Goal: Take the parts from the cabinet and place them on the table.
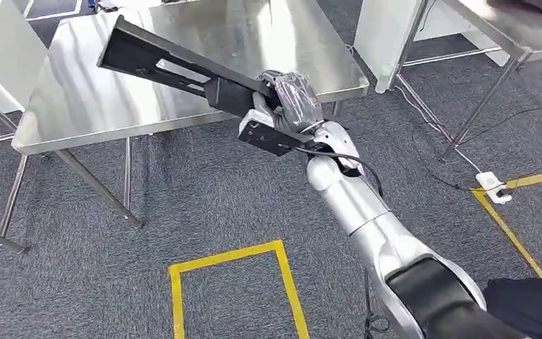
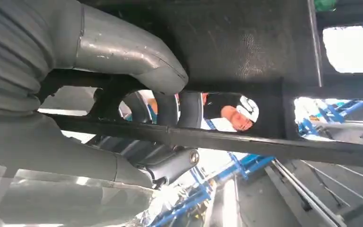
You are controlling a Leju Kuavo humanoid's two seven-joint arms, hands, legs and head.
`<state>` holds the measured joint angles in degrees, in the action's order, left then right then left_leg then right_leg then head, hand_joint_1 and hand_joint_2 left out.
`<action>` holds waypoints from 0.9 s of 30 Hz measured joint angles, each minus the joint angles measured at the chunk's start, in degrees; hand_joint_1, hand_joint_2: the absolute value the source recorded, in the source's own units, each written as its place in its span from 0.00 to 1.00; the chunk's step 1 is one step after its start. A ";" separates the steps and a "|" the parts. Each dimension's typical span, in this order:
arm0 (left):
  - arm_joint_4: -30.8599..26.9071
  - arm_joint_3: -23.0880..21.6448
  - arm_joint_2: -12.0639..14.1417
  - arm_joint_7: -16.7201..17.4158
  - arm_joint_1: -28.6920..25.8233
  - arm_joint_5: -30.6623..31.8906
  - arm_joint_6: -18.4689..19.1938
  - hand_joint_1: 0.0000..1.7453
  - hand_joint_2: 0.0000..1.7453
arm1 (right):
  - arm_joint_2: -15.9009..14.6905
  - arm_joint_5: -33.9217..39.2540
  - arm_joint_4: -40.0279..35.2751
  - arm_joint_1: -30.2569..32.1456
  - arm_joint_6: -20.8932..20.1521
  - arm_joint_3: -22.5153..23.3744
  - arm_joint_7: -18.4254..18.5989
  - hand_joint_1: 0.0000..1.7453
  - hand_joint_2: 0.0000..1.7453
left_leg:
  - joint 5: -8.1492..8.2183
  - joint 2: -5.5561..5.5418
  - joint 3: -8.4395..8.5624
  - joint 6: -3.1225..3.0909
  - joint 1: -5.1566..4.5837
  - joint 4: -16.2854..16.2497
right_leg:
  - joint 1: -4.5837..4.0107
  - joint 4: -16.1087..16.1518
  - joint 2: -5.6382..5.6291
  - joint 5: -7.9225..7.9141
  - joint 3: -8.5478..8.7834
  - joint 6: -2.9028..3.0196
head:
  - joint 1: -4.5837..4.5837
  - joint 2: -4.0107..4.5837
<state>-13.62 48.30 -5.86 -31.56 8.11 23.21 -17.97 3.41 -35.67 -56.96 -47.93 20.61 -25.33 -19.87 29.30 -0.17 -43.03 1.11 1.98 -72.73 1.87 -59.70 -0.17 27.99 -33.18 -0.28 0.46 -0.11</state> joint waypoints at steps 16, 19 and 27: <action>0.00 0.00 0.07 0.15 -0.05 0.00 0.09 0.00 0.00 | -0.04 0.33 0.04 -0.02 0.24 -0.11 0.04 1.00 1.00 | -7.23 -1.00 7.08 -5.71 -2.69 16.67 | -1.44 -14.18 -0.26 7.16 -4.97 -0.98 | 0.26 0.00; 0.00 0.02 -0.22 0.09 -0.28 0.00 0.28 0.00 0.00 | -0.50 0.31 0.07 0.47 0.24 -0.11 0.13 1.00 1.00 | -5.13 -1.63 9.53 -5.03 -2.56 16.63 | -0.88 -10.25 -0.25 9.49 -7.45 -2.05 | 0.28 0.00; -0.02 0.00 -0.04 -0.02 -0.17 0.00 0.28 0.00 0.00 | -0.72 0.22 0.02 0.43 0.24 -0.20 0.28 1.00 1.00 | -1.12 -1.53 11.19 -3.18 -2.51 12.51 | -0.14 1.84 0.03 -5.05 -3.41 -0.79 | 0.07 0.00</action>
<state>-13.64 48.30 -5.90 -31.58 7.94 23.21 -17.68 2.69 -35.45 -56.94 -47.50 20.85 -25.53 -19.58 28.18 -1.70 -31.84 -2.07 -0.53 -60.22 1.73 -57.86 -0.14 22.94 -36.59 -1.07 0.52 -0.11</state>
